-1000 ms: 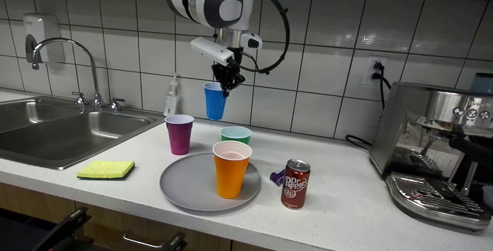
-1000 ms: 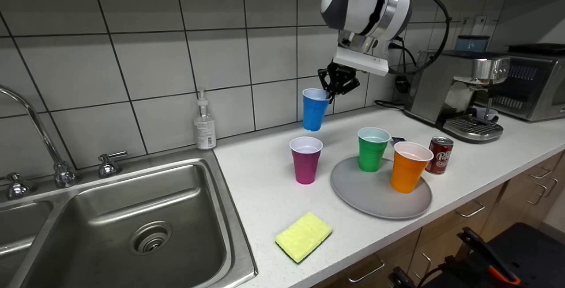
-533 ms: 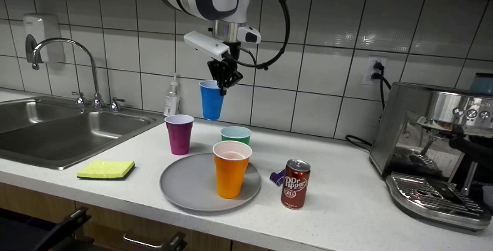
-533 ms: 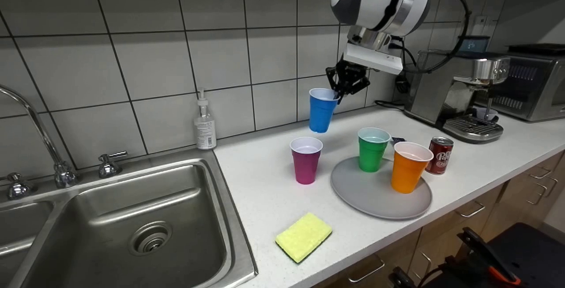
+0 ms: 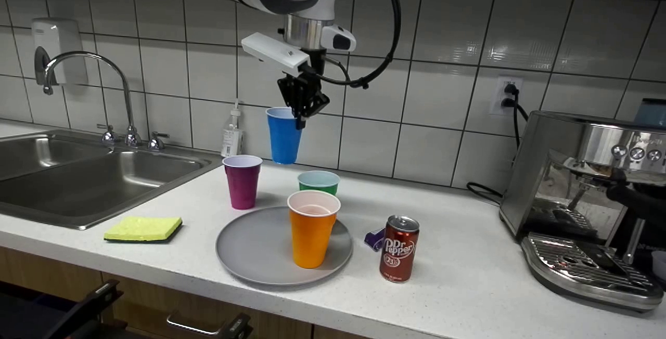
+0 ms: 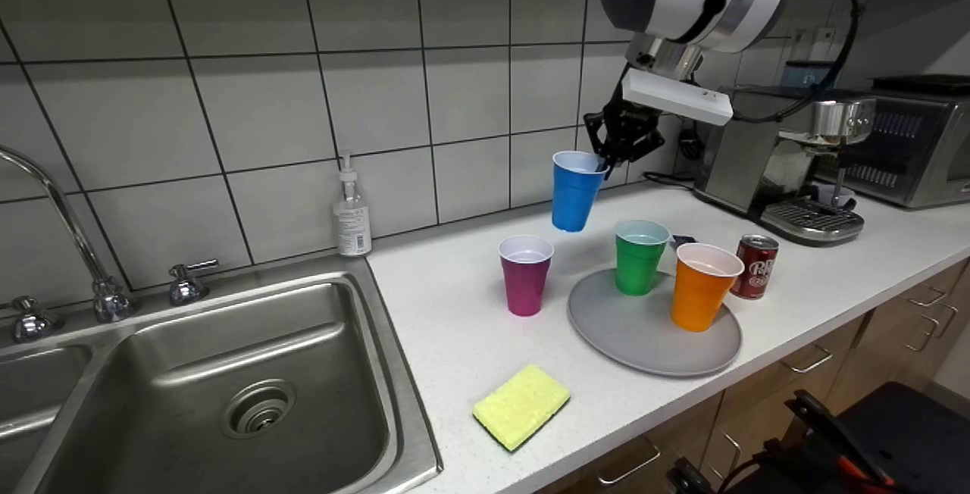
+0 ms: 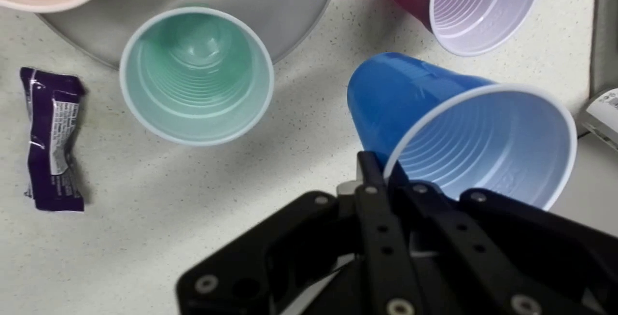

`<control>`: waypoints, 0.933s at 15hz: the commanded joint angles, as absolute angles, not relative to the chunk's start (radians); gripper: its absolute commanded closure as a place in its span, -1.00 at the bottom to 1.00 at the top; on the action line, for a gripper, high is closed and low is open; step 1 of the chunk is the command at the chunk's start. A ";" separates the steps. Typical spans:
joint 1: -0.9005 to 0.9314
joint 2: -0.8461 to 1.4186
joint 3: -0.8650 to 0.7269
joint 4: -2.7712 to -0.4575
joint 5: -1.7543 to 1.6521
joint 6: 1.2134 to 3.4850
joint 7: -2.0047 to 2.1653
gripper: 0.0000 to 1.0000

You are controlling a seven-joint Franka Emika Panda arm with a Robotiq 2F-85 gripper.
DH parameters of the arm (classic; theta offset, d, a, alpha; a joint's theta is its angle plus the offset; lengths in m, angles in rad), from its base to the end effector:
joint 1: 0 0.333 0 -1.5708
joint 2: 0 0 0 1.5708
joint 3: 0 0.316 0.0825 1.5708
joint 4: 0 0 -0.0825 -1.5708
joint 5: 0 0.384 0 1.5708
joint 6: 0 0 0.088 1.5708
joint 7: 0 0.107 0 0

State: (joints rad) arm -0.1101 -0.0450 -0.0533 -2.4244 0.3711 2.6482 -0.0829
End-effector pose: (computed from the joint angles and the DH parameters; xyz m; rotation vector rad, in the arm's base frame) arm 0.4967 -0.0918 0.3505 -2.8711 0.5597 -0.4274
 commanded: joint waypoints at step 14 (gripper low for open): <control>-0.094 -0.207 -0.098 -2.618 0.274 2.634 -0.095 0.98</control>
